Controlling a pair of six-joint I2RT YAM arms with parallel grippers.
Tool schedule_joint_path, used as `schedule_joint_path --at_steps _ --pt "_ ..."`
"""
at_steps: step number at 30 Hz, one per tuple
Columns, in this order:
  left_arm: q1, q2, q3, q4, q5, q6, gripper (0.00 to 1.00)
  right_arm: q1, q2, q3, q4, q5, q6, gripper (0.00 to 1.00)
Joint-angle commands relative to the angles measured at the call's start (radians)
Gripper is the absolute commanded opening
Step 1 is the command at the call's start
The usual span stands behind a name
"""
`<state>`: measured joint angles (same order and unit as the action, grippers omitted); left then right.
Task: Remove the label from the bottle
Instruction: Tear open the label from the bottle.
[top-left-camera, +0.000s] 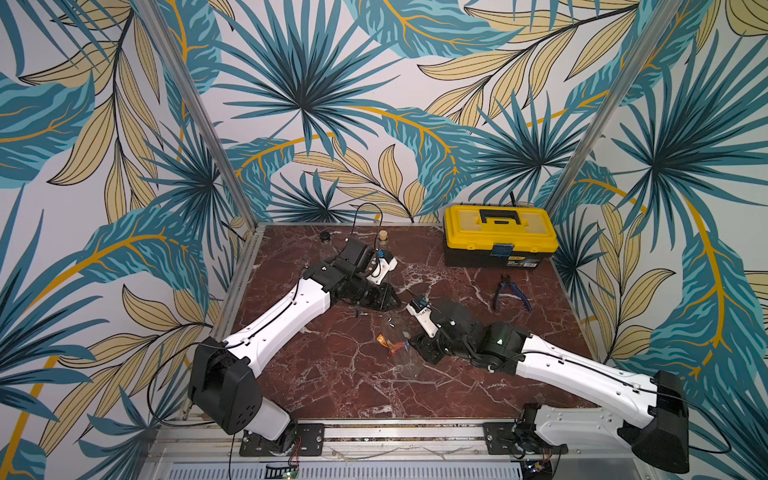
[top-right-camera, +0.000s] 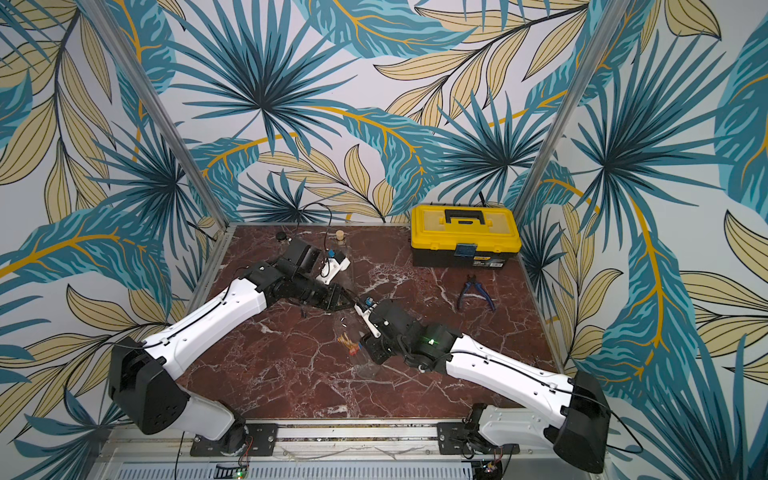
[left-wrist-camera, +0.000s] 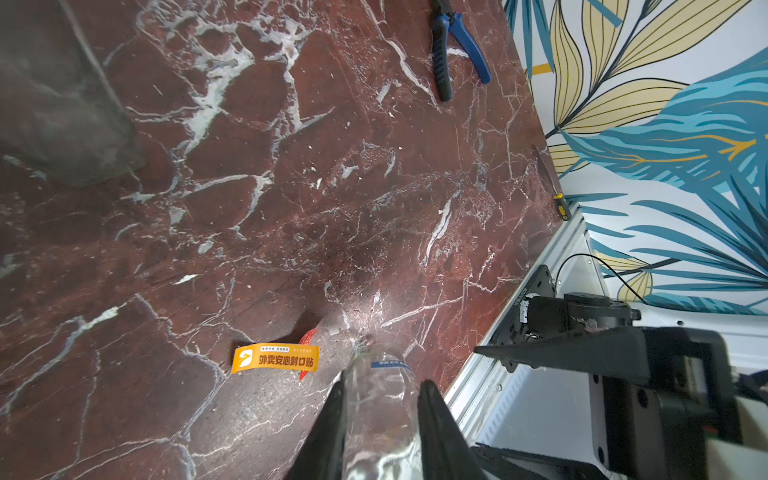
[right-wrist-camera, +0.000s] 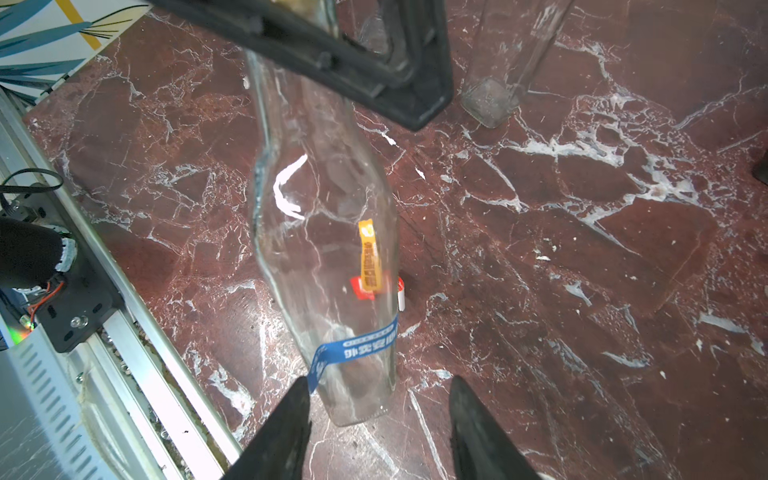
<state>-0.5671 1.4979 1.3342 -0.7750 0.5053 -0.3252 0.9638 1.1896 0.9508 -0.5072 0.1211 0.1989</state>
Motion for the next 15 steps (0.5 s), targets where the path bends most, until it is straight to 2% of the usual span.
schedule_joint_path --at_steps 1,15 --pt "-0.01 -0.057 0.002 0.028 -0.056 -0.039 0.0 0.01 -0.011 -0.014 -0.022 0.015 0.011 0.54" --pt "-0.047 -0.093 -0.028 0.031 -0.139 -0.124 0.0 0.02 -0.062 -0.032 -0.053 -0.014 -0.005 0.57"
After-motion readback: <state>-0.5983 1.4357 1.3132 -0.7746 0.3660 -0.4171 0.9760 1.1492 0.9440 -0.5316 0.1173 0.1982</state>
